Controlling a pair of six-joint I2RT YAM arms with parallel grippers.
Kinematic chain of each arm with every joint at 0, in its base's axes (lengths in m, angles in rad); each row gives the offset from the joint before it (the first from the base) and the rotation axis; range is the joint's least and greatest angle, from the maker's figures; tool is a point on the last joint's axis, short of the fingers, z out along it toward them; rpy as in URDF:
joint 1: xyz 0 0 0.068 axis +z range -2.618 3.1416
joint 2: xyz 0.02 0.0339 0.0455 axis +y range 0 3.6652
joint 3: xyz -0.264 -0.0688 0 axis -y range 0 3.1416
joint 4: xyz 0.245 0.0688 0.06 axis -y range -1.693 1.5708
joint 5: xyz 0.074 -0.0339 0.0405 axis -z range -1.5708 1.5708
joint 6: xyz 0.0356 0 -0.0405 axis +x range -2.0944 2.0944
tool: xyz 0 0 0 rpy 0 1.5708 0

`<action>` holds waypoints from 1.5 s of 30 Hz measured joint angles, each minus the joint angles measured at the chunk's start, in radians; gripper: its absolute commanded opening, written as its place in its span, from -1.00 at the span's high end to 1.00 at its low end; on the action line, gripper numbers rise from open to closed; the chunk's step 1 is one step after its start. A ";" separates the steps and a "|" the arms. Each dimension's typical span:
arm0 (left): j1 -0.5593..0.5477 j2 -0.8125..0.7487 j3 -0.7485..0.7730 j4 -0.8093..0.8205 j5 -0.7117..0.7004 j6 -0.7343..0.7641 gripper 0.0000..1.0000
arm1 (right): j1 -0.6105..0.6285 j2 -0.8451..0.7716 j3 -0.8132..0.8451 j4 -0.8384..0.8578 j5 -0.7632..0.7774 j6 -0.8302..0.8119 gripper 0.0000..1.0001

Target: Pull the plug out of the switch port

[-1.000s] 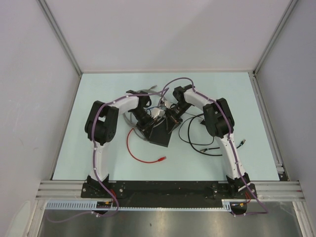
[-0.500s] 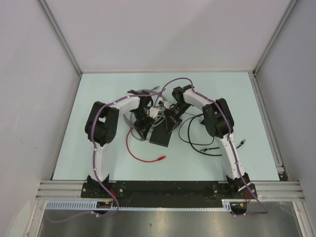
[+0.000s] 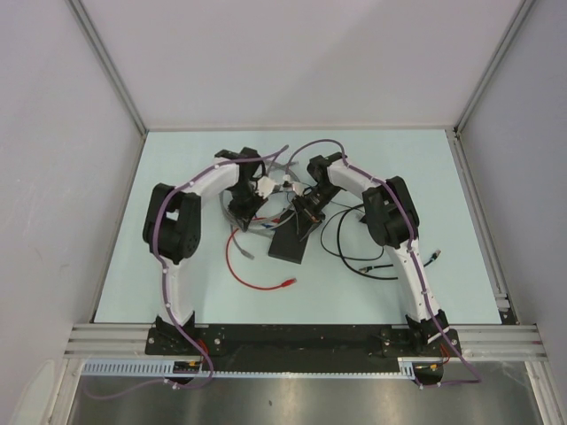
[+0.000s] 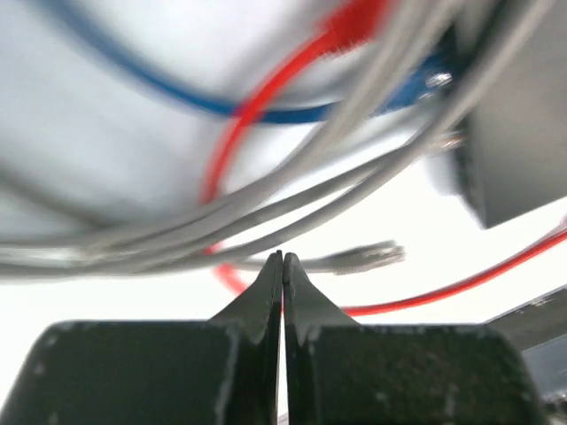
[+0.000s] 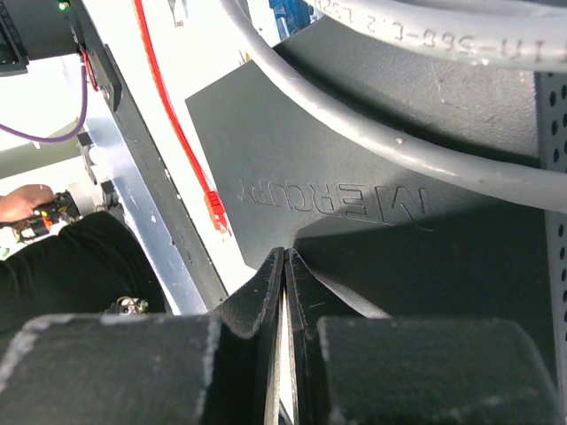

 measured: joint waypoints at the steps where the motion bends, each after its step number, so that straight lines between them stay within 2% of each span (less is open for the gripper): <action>1: 0.011 -0.007 0.011 -0.004 -0.021 0.012 1.00 | 0.000 0.000 0.000 0.002 0.000 0.000 0.85; 4: 0.050 -0.016 0.035 -0.009 -0.062 0.040 1.00 | 0.001 0.000 0.001 0.003 0.001 0.000 0.85; 6: 0.082 -0.016 0.054 -0.020 -0.073 0.053 0.69 | 0.002 0.000 0.001 0.004 0.001 0.000 0.85; 8: 0.108 -0.017 0.077 -0.023 -0.077 0.051 0.26 | 0.004 0.000 0.001 0.004 0.001 0.000 0.84; 9: 0.120 -0.017 0.093 -0.019 -0.080 0.040 0.20 | 0.004 0.000 0.001 0.004 0.002 0.000 0.82; 18: 0.161 -0.020 0.172 0.107 -0.073 -0.102 0.13 | 0.006 0.000 0.003 0.004 0.002 0.000 0.81; 23: 0.154 0.088 0.342 0.123 -0.079 -0.107 0.07 | 0.011 0.000 0.004 0.007 0.005 0.000 0.81; 34: 0.142 0.287 0.431 0.136 -0.095 -0.114 0.10 | 0.017 -0.003 0.004 0.012 0.010 0.001 0.80; 36: 0.137 0.307 0.446 0.134 -0.095 -0.113 0.19 | 0.017 -0.005 0.004 0.013 0.013 0.001 0.80; 37: 0.135 0.316 0.455 0.134 -0.094 -0.113 0.29 | 0.017 -0.005 0.004 0.013 0.014 0.001 0.79; 38: 0.131 0.329 0.472 0.132 -0.098 -0.113 0.58 | 0.017 -0.007 0.003 0.014 0.017 0.001 0.79; 39: 0.129 0.335 0.484 0.129 -0.099 -0.109 0.76 | 0.017 -0.008 0.003 0.015 0.020 0.001 0.80; 41: 0.124 0.346 0.500 0.138 -0.102 -0.106 1.00 | 0.018 -0.012 0.002 0.018 0.029 0.001 0.79; 45: 0.110 0.354 0.517 0.145 -0.114 -0.093 1.00 | 0.021 -0.023 -0.004 0.026 0.047 0.001 0.79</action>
